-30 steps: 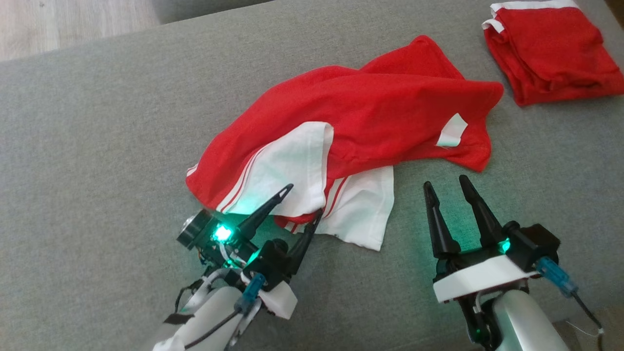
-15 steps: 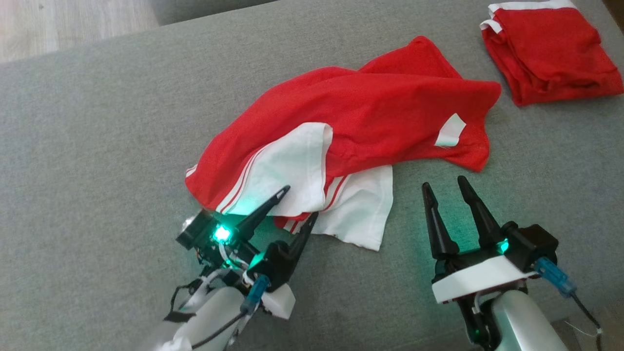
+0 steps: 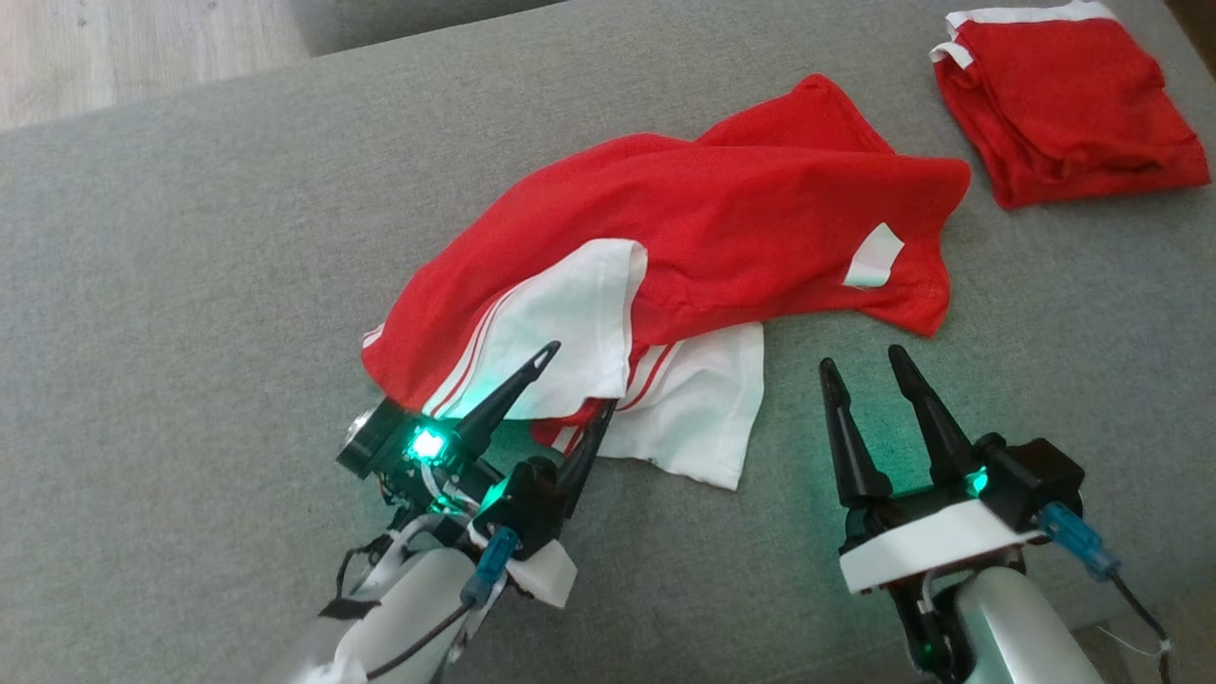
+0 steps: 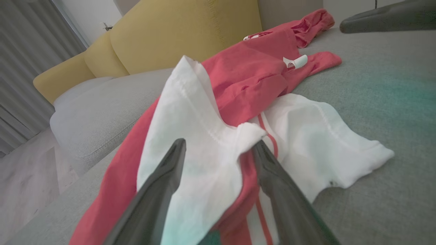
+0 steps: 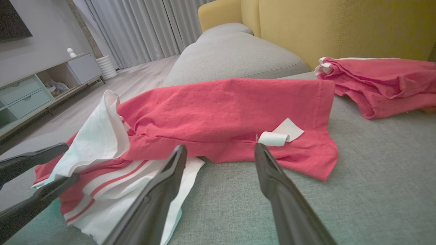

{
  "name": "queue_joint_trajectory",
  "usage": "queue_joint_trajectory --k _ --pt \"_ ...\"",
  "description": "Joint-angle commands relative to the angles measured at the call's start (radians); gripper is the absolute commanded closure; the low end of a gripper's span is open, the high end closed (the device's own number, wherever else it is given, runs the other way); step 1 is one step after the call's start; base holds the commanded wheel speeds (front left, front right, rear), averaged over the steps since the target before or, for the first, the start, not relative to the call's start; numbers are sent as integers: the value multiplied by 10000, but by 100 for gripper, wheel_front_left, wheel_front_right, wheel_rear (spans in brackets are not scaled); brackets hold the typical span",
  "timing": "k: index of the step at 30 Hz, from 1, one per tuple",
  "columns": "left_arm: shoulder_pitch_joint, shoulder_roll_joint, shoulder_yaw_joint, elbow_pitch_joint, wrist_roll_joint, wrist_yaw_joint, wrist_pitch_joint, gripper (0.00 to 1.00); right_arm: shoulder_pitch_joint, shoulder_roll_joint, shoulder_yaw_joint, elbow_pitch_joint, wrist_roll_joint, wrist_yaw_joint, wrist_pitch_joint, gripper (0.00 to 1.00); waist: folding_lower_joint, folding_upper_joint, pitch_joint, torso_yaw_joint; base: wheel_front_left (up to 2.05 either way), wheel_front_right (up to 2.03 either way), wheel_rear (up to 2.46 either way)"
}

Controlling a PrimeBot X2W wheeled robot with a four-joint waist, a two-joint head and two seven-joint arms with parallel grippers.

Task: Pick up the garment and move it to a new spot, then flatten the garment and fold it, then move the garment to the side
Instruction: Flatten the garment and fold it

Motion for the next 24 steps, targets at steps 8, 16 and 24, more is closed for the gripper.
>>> queue_joint_trajectory --k 8,16,24 --pt "-458 133 146 -467 -151 14 -118 0 -52 -24 329 -218 -17 -7 -38 0 0 -1 13 -34 0 0 0" --pt "-558 145 -56 -527 -183 -110 -122 100 -77 -24 304 -208 -6 -7 -38 0 0 -1 98 -66 0 0 0" --pt "-600 366 98 -1223 -354 8 -222 100 -68 -24 96 -196 -30 -7 -38 0 0 -1 146 172 0 0 0"
